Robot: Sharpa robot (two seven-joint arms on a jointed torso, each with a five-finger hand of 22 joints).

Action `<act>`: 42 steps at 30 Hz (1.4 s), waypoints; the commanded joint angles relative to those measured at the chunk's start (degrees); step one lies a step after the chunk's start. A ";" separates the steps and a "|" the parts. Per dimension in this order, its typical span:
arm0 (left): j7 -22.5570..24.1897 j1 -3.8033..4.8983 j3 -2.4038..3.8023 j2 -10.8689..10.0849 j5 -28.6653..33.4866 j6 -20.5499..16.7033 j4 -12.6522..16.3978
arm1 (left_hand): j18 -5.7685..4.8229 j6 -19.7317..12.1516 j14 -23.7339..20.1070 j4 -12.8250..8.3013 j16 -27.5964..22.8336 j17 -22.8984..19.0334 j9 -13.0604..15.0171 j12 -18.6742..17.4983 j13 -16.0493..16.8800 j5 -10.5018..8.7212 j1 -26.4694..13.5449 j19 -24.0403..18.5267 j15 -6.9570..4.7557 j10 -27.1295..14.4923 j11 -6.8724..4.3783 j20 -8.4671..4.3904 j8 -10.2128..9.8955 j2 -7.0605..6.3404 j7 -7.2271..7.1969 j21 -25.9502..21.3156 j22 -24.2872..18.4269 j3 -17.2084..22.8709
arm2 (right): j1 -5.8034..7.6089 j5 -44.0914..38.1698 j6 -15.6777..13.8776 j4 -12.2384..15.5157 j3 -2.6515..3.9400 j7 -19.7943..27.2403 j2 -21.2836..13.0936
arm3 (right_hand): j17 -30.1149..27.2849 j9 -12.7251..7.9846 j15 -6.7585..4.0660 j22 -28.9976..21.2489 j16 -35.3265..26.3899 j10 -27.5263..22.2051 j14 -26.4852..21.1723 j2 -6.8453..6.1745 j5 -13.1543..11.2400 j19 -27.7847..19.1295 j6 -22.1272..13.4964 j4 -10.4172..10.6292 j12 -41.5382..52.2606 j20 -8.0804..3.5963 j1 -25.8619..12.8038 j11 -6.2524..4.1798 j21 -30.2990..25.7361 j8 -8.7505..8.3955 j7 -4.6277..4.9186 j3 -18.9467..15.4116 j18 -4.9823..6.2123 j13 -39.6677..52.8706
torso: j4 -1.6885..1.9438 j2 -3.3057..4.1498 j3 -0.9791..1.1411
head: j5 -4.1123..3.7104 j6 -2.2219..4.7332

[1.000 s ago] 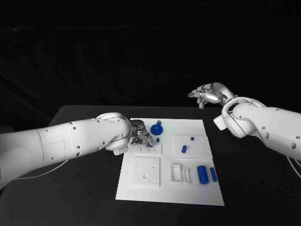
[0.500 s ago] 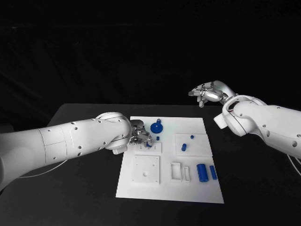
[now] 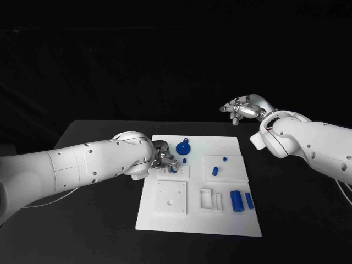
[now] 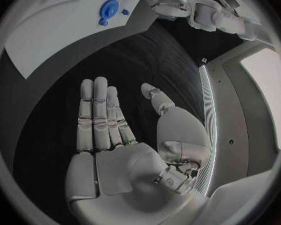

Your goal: Assemble the parts on the task board

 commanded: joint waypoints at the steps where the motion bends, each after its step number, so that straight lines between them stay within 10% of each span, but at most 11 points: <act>1: 0.26 -0.05 0.02 0.11 -0.72 0.75 -0.22 | 1.70 5.43 2.25 1.78 0.31 -0.07 0.10 0.40 -0.06 -0.27 -0.19 0.44 -4.22 -2.90 -2.61 -6.40 0.21 0.52 -4.82 0.36 0.07 2.68 | 0.06 0.10 0.47 -0.05 0.05 -0.31 0.01 | 0.10 -0.07 0.29 0.02 -0.38 -0.48 0.14 0.33 0.20 0.07 0.03 0.13 0.33 0.44 -0.16 0.01 -0.25 0.26 0.72 -0.25 1.58 -0.13 | -0.05 -0.02 -0.02 | -0.05 -0.05; 42: 0.20 -0.87 0.03 0.00 -1.12 1.75 -0.41 | 1.67 5.40 2.11 2.14 0.68 -0.39 0.43 0.82 -0.30 -0.45 -1.28 0.32 -4.22 -2.99 -2.61 -6.28 0.27 1.04 -4.82 0.45 0.14 2.93 | 0.02 -0.17 1.07 -1.00 0.04 -0.84 0.95 | 0.55 -0.17 0.44 0.13 -1.10 -1.24 -0.10 0.38 0.24 -0.39 0.03 0.20 0.86 0.92 0.06 0.11 -0.59 0.45 0.80 -0.31 1.82 -1.06 | 0.05 -0.03 0.09 | 0.00 -0.60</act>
